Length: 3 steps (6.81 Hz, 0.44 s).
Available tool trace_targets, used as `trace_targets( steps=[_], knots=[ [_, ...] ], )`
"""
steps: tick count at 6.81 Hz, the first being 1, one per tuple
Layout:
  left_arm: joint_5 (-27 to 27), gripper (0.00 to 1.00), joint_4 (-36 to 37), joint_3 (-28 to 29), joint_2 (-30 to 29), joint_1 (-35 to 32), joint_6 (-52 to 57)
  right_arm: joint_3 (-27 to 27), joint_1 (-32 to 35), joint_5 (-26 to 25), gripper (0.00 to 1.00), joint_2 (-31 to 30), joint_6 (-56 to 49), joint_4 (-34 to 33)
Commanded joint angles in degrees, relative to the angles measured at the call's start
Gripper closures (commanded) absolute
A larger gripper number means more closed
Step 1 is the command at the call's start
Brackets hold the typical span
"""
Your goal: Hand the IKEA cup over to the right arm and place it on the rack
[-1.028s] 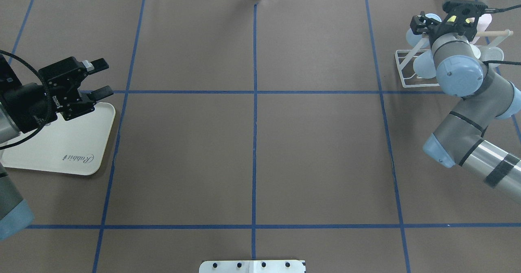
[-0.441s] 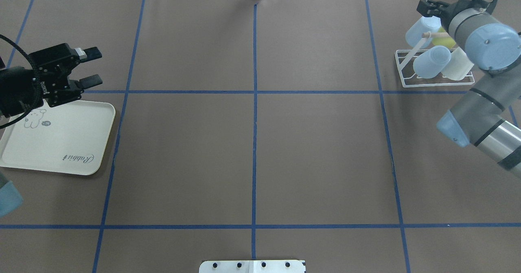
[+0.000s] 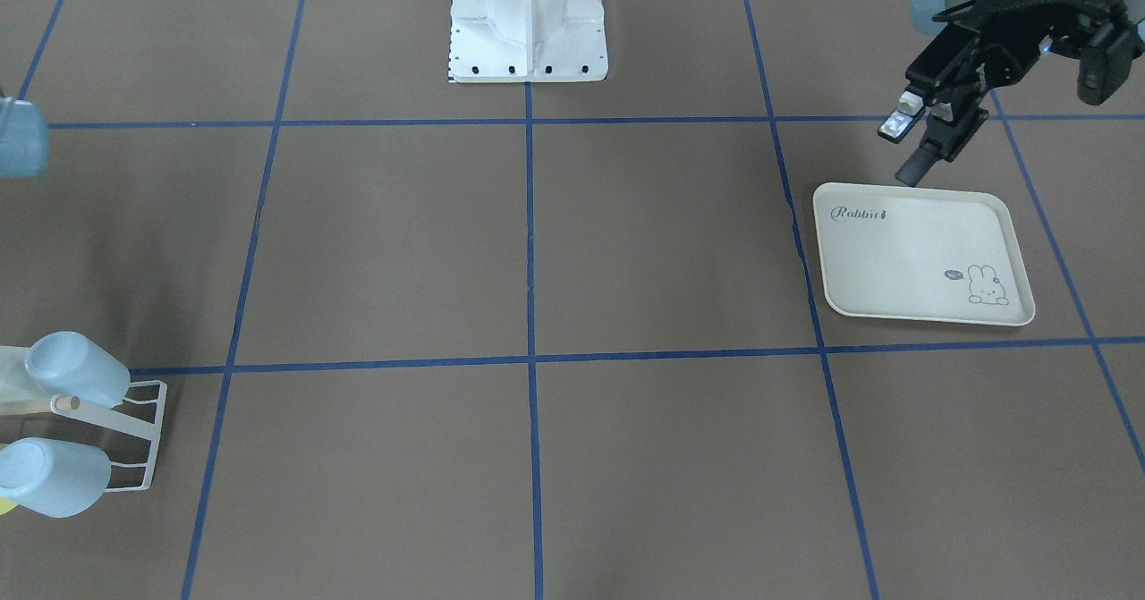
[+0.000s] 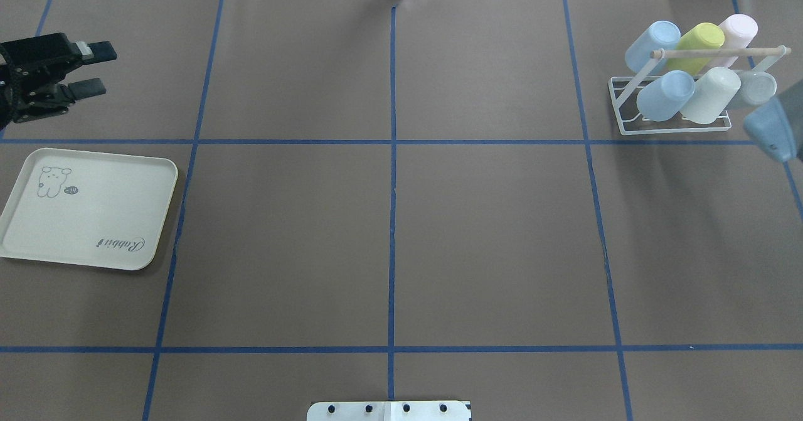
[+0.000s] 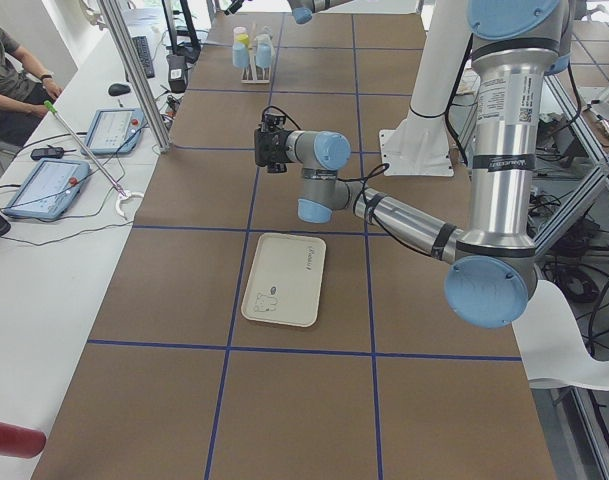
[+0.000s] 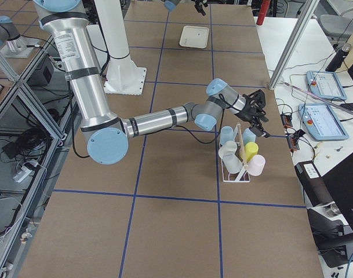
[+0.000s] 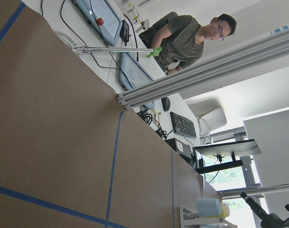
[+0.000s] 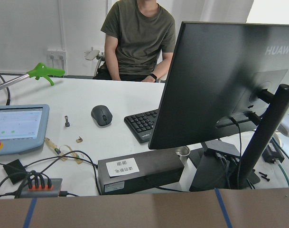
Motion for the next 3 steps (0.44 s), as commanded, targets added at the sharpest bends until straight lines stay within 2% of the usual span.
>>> trace_targets(
  steps=[1,2,3],
  knots=[
    [-2.65,0.0,11.38,0.05,0.17,-6.75,22.58,2.24,9.21,14.66,0.0,0.2,-10.79,-11.49],
    [-2.74,0.0,16.14,0.31,0.52,-8.86,34.53,2.42,11.94,20.73,0.0,0.11,-18.84,-18.86],
    [-2.91,0.0,20.97,0.48,0.7,-10.8,44.22,2.43,14.23,24.44,0.0,0.2,-28.32,-26.24]
  ],
)
